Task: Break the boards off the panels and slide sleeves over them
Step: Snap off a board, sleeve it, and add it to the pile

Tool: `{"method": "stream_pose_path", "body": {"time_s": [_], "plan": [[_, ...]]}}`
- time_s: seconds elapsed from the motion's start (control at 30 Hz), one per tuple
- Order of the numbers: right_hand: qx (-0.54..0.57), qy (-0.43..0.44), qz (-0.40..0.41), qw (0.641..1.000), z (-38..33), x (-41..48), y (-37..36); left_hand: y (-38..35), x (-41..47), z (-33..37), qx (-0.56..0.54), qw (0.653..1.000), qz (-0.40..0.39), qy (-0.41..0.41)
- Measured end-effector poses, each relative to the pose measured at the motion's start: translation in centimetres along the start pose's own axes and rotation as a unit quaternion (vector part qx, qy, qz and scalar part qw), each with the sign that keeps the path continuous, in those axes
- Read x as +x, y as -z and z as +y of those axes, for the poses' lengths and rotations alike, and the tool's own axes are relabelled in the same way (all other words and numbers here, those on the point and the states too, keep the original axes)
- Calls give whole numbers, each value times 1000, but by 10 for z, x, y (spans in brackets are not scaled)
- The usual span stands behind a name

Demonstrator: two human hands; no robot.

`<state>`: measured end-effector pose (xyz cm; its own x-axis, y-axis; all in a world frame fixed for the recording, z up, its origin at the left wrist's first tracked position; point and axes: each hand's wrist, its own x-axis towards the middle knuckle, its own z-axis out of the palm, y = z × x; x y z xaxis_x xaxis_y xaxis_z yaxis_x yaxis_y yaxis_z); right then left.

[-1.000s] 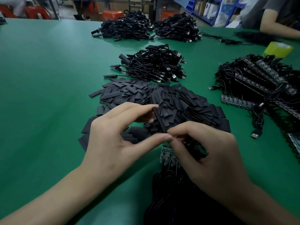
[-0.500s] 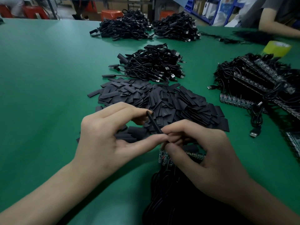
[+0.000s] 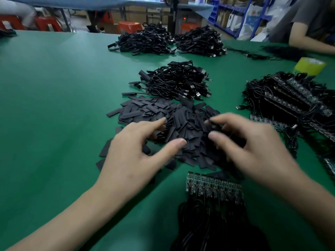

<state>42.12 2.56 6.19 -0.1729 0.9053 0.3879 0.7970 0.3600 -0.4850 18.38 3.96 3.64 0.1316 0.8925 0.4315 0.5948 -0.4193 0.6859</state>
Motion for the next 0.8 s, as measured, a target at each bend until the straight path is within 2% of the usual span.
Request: {"method": "stream_pose_path", "body": {"time_s": [0.07, 0.17, 0.3, 0.47, 0.63, 0.73, 0.8], "plan": [[-55, 10, 9, 998, 7, 32, 13, -4, -4, 5, 70, 994, -65, -45], [-90, 6, 22, 996, 19, 96, 19, -11, -12, 14, 172, 968, -146, -110], [-121, 10, 5, 993, 30, 191, 14, -14, -19, 17, 202, 951, -193, -134], [-233, 32, -71, 969, 30, 277, -11, -14, -18, 15, 162, 950, -245, -103], [-316, 49, -154, 935, 20, 299, -45, -11, -13, 15, 82, 960, -258, -66], [-300, 55, -129, 944, 13, 284, -50, -9, -9, 16, -41, 960, -277, 18], [-229, 65, -82, 968, 5, 257, -43, -6, -6, 16, -141, 937, -304, 100]]}}
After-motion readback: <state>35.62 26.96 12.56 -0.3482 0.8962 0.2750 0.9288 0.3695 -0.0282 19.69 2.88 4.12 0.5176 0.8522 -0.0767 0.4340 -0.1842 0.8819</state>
